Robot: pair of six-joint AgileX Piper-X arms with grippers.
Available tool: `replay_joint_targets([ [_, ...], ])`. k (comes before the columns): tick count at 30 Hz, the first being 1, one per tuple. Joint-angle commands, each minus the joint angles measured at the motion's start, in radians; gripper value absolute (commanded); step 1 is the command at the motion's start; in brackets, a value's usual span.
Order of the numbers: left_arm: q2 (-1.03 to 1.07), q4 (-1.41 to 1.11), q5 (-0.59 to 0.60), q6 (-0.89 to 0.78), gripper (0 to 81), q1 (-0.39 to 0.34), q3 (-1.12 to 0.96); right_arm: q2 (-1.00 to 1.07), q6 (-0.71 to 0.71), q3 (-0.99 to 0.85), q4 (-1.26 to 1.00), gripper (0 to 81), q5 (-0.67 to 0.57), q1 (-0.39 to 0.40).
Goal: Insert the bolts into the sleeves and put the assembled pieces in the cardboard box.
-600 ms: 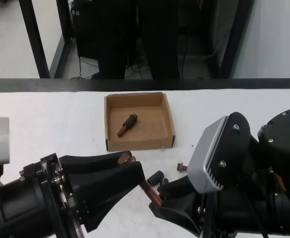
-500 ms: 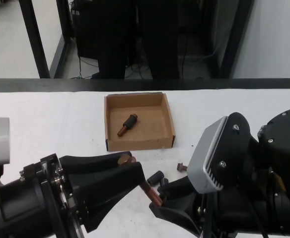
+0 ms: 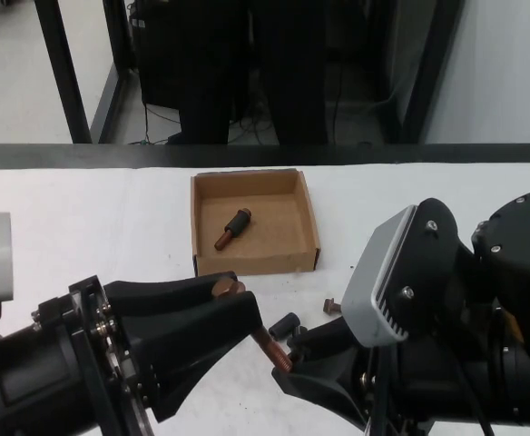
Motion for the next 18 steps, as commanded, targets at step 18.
replay_joint_targets([
  [18, -0.006, -0.058, -0.023, -0.009, 0.8, -0.001, -0.003, -0.013, 0.029, -0.018, -0.074, 0.3, -0.052, 0.002],
])
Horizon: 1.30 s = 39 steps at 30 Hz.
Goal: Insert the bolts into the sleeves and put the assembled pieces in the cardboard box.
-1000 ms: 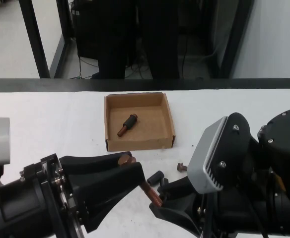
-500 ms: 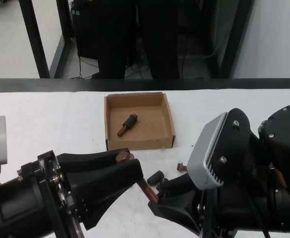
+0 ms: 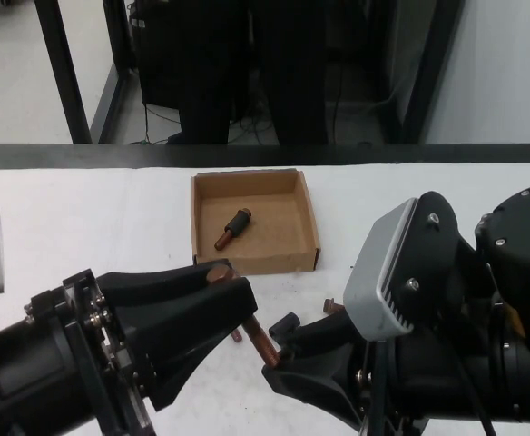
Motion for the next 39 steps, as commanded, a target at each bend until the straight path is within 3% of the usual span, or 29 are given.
replay_joint_targets([
  [1, -0.006, -0.026, 0.012, 0.002, 0.8, -0.001, -0.003, -0.013, 0.015, -0.018, -0.041, 0.3, -0.018, 0.002],
  [25, -0.004, -0.055, 0.031, -0.066, 0.8, -0.001, -0.003, -0.013, 0.015, -0.018, -0.050, 0.3, -0.025, 0.002],
  [39, -0.004, -0.022, 0.038, -0.010, 0.8, -0.001, -0.003, -0.013, 0.000, -0.019, -0.063, 0.3, -0.025, 0.002],
])
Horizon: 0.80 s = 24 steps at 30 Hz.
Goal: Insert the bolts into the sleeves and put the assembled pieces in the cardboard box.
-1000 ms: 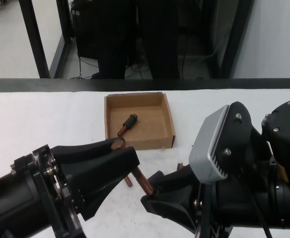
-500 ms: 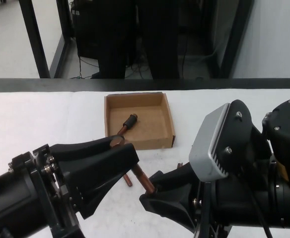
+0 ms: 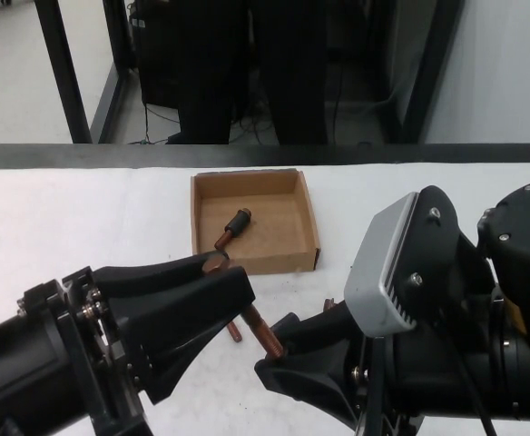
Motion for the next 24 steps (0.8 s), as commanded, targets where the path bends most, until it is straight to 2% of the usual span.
replay_joint_targets([
  [1, -0.004, 0.008, 0.030, 0.039, 0.8, -0.001, -0.003, -0.013, -0.007, -0.017, -0.037, 0.3, -0.009, 0.002],
  [24, -0.004, 0.106, -0.012, 0.128, 0.8, 0.001, -0.003, -0.013, -0.005, -0.017, -0.037, 0.3, -0.009, 0.002],
])
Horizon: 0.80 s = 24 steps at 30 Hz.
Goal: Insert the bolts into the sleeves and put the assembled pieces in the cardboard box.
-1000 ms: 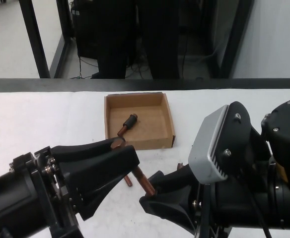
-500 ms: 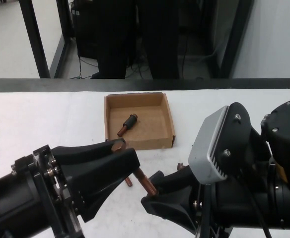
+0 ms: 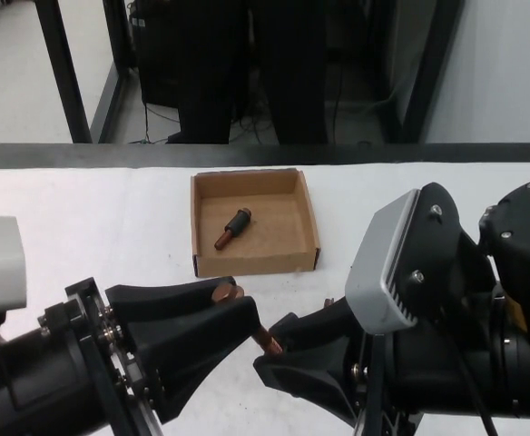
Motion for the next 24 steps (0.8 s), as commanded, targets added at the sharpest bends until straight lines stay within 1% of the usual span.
replay_joint_targets([
  [1, -0.004, 0.005, -0.005, 0.015, 0.8, 0.001, -0.003, -0.013, -0.005, -0.016, -0.029, 0.3, -0.009, 0.002],
  [7, -0.004, 0.013, 0.006, 0.001, 0.8, -0.002, -0.003, -0.013, -0.005, -0.016, -0.031, 0.3, -0.009, 0.002],
  [24, -0.004, 0.013, 0.144, -0.007, 0.8, -0.002, -0.003, -0.013, -0.007, -0.049, -0.068, 0.3, -0.009, 0.002],
])
